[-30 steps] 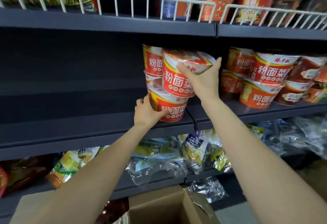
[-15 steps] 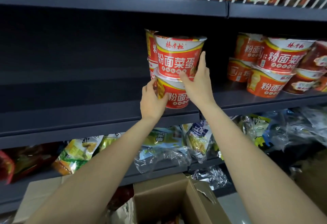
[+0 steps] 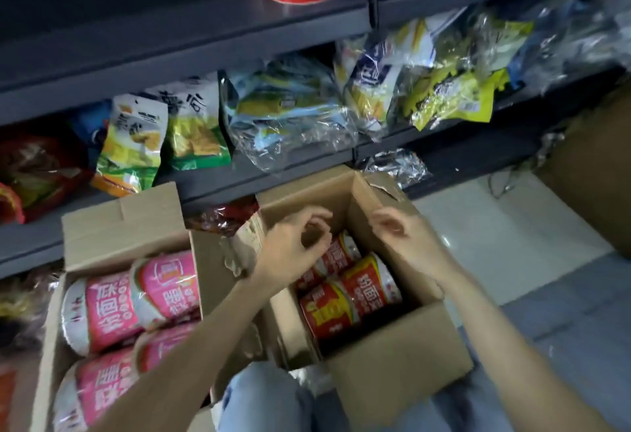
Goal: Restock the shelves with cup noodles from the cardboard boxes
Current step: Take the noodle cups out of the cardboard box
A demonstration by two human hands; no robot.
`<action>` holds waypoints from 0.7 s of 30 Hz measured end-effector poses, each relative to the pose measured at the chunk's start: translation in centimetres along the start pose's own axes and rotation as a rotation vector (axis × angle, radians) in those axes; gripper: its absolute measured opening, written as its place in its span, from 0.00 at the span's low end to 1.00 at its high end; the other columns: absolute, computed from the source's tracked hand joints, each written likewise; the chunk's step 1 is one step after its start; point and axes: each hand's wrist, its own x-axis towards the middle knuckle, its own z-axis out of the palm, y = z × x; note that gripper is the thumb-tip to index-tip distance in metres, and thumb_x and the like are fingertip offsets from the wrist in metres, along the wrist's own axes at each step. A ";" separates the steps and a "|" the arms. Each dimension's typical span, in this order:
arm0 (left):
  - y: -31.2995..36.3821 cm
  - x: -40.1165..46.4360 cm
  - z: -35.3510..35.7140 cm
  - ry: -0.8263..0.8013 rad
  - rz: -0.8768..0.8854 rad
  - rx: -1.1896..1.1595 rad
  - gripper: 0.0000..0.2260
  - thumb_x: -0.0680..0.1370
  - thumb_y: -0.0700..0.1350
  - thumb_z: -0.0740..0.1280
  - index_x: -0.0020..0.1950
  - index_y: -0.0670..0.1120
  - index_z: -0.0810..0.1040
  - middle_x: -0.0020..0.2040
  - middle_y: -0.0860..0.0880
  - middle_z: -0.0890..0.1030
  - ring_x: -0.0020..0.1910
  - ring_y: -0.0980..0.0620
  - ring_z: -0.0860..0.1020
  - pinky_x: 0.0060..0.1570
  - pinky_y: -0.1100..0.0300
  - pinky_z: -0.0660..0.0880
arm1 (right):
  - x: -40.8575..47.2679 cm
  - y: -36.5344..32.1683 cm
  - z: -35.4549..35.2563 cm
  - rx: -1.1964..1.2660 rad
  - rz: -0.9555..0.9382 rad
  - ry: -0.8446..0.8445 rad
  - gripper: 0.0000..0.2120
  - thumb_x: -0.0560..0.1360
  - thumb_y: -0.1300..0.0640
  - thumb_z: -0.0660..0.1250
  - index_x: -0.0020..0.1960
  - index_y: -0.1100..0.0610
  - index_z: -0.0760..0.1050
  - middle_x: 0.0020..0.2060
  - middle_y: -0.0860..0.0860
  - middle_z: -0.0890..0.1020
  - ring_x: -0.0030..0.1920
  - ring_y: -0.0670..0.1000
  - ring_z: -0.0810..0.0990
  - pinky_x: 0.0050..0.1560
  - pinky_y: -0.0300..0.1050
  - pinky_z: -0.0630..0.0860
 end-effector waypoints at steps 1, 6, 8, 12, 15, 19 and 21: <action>-1.3 0.0 1.7 -0.098 -0.075 0.053 0.17 0.73 0.53 0.67 0.61 0.53 0.74 0.50 0.59 0.80 0.52 0.58 0.79 0.55 0.55 0.75 | -0.1 1.5 1.4 -0.037 0.062 -0.022 0.13 0.77 0.60 0.66 0.57 0.45 0.76 0.51 0.43 0.82 0.54 0.43 0.80 0.56 0.37 0.73; -6.6 0.7 9.3 -0.397 -0.327 0.337 0.26 0.74 0.52 0.68 0.70 0.53 0.66 0.66 0.47 0.73 0.62 0.45 0.74 0.58 0.52 0.73 | 1.0 6.3 6.8 -0.482 0.110 -0.123 0.17 0.77 0.56 0.64 0.66 0.51 0.71 0.58 0.50 0.78 0.56 0.53 0.79 0.53 0.46 0.75; -8.3 1.1 11.8 -0.442 -0.385 0.380 0.26 0.75 0.52 0.66 0.72 0.52 0.63 0.67 0.45 0.72 0.63 0.44 0.74 0.59 0.51 0.73 | 1.9 8.0 8.4 -0.595 0.116 -0.188 0.20 0.77 0.58 0.63 0.68 0.54 0.69 0.63 0.53 0.74 0.60 0.56 0.74 0.57 0.48 0.73; -11.4 1.6 15.5 -0.588 -0.482 0.504 0.30 0.74 0.54 0.69 0.72 0.46 0.63 0.67 0.43 0.71 0.65 0.43 0.70 0.62 0.50 0.70 | 4.7 11.2 10.3 -0.791 0.037 -0.427 0.22 0.77 0.60 0.61 0.71 0.55 0.65 0.70 0.56 0.66 0.68 0.59 0.65 0.68 0.54 0.63; -13.8 1.4 17.4 -0.793 -0.542 0.507 0.44 0.67 0.57 0.75 0.75 0.48 0.56 0.71 0.43 0.65 0.69 0.41 0.65 0.67 0.46 0.64 | 7.4 13.7 11.3 -0.920 -0.027 -0.653 0.24 0.79 0.55 0.60 0.74 0.54 0.62 0.74 0.56 0.61 0.74 0.59 0.56 0.74 0.58 0.54; -14.9 1.8 18.8 -0.896 -0.594 0.472 0.57 0.63 0.58 0.78 0.77 0.45 0.42 0.75 0.42 0.57 0.74 0.40 0.56 0.71 0.42 0.56 | 9.7 16.1 13.0 -1.098 0.002 -0.873 0.30 0.79 0.47 0.58 0.77 0.53 0.52 0.77 0.55 0.52 0.77 0.58 0.46 0.75 0.61 0.47; -15.3 1.6 19.3 -0.900 -0.614 0.450 0.60 0.61 0.58 0.79 0.77 0.45 0.39 0.76 0.42 0.55 0.75 0.41 0.54 0.72 0.41 0.53 | 10.2 16.2 13.4 -1.217 -0.008 -0.950 0.33 0.80 0.45 0.55 0.78 0.52 0.44 0.77 0.56 0.46 0.77 0.58 0.42 0.74 0.64 0.44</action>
